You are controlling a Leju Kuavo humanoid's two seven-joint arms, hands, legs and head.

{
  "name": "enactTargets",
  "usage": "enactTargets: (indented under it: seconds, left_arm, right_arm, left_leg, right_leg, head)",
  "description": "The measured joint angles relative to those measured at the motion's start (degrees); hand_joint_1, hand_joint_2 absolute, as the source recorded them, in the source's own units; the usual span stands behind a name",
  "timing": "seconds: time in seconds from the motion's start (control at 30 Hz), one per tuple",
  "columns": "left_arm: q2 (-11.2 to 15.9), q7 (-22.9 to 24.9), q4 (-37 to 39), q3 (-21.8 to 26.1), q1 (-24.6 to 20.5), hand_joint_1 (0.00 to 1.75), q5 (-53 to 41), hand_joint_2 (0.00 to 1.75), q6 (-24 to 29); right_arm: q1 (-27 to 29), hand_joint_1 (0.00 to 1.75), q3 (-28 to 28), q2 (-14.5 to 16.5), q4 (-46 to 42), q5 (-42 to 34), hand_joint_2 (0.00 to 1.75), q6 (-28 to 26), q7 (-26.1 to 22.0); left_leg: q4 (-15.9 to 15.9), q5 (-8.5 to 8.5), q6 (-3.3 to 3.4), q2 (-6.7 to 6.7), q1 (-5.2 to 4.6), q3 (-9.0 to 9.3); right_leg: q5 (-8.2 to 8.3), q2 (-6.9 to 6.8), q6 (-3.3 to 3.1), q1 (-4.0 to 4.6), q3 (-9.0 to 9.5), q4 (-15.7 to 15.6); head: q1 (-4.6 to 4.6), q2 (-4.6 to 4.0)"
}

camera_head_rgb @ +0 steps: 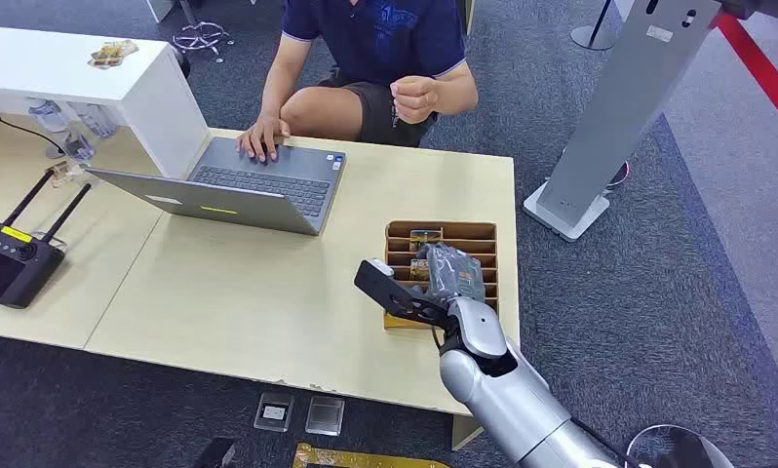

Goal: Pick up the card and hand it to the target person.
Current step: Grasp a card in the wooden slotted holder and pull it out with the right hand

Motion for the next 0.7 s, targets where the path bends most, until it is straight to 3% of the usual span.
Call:
enactTargets:
  seconds: [0.5, 0.6, 0.7]
  left_arm:
    - [0.0, 0.0, 0.0, 0.0, 0.2, 0.00, 0.0, 0.00, 0.0]
    - [0.0, 0.0, 0.0, 0.0, 0.2, 0.00, 0.0, 0.00, 0.0]
    - [0.0, 0.0, 0.0, 0.0, 0.2, 0.00, 0.0, 0.00, 0.0]
  right_arm:
    - [0.0, 0.72, 0.0, 0.0, 0.8, 0.0, 1.75, -0.2, -0.2]
    - [0.0, 0.86, 0.0, 0.0, 0.9, 0.0, 1.75, -0.2, -0.3]
    - [0.0, 1.21, 0.0, 0.0, 1.0, 0.0, 1.75, -0.3, -0.3]
  left_leg:
    - [0.0, 0.00, 0.00, 0.00, 0.00, 0.00]
    - [0.0, 0.00, 0.00, 0.00, 0.00, 0.00]
    - [0.0, 0.00, 0.00, 0.00, 0.00, 0.01]
  right_leg:
    - [0.00, 0.00, 0.00, 0.00, 0.00, 0.0]
    - [0.00, 0.00, 0.00, 0.00, 0.00, 0.0]
    - [0.00, 0.00, 0.00, 0.00, 0.00, 0.0]
  head:
    - [0.01, 0.00]
    - [0.00, 0.00]
    - [0.01, 0.00]
